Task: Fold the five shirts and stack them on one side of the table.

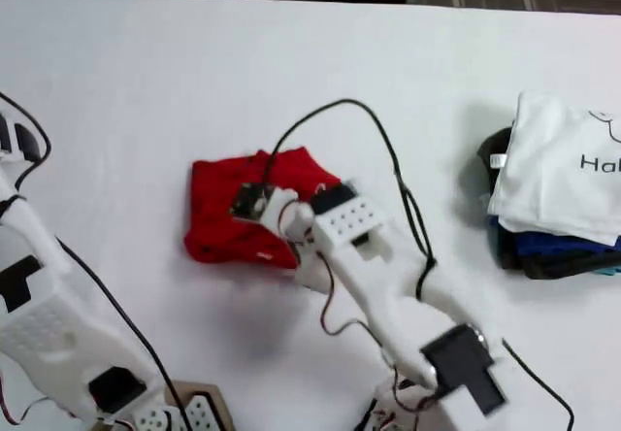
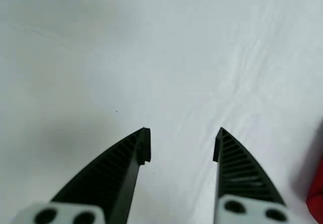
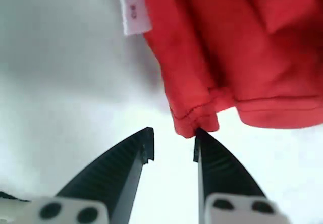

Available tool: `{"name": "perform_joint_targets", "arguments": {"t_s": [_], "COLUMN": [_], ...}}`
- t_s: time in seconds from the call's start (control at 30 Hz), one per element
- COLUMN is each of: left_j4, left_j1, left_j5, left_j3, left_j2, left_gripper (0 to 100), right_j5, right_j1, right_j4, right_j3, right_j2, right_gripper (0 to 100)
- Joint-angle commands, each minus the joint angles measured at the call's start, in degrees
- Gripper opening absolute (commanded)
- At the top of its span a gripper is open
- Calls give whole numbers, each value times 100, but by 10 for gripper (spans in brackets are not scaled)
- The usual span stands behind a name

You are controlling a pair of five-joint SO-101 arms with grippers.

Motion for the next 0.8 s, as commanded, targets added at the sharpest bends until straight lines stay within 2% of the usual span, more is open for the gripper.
{"name": "perform_joint_targets", "arguments": {"t_s": [0.0, 0.27, 0.53, 0.77], "left_j4": [-62, -35, -35, -79], "left_j1": [-26, -35, -35, -35], "left_j5": [18, 9, 9, 9], "left_j3": [-13, -13, -13, -13], "left_j2": [-35, -35, -35, -35], "left_gripper": [226, 226, 226, 226], "right_j5": [9, -299, -325, -334], "right_j1": [-66, -48, -189, -769], "right_j4": [-391, -1314, -963, -576], "right_j3": [88, -501, -651, -466], "right_j2": [-664, -338, 646, 312], "right_gripper": [135, 134, 134, 134]}}
